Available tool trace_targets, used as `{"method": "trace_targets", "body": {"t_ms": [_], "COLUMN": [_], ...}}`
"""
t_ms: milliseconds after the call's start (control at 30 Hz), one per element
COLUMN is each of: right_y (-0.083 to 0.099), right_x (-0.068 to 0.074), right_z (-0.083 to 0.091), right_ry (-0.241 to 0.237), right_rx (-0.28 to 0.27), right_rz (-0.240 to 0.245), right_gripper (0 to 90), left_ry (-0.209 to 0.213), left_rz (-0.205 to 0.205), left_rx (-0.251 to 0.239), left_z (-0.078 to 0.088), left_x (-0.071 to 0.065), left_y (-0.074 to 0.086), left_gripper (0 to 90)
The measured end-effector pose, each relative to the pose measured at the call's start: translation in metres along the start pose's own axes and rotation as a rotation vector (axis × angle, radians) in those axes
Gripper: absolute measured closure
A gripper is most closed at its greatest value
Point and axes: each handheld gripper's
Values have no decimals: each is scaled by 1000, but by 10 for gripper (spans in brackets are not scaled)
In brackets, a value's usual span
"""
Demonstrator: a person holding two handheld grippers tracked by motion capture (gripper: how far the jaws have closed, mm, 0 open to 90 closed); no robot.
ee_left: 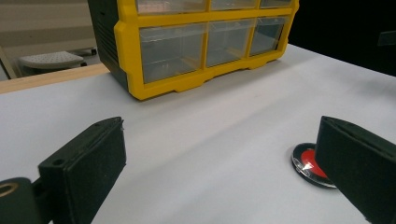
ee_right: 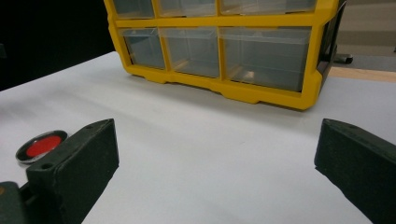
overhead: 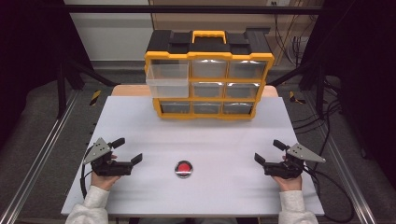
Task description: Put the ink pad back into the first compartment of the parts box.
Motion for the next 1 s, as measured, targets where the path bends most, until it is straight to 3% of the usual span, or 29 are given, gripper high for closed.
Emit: {"method": "trace_targets", "body": {"t_ms": [433, 1000], "right_y": [0, 0], "right_x": [0, 0], "right_z": [0, 0], "right_ry": [2, -1], "right_rx": [0, 1], "right_rz": [7, 9], "right_gripper": [4, 4], "left_ry": [-2, 26], "left_rz": [-4, -10], "left_rx": [3, 25], "left_z": [0, -7], "left_x": [-3, -14], "left_y": [-7, -25], "left_gripper": [22, 22]}}
Point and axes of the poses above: each handheld gripper's, and its own axes: z roughly backward along the jaws, y roughly out of its underside, x roughly to its left, and after that the axes turned 10 degrees about -z, right-handed
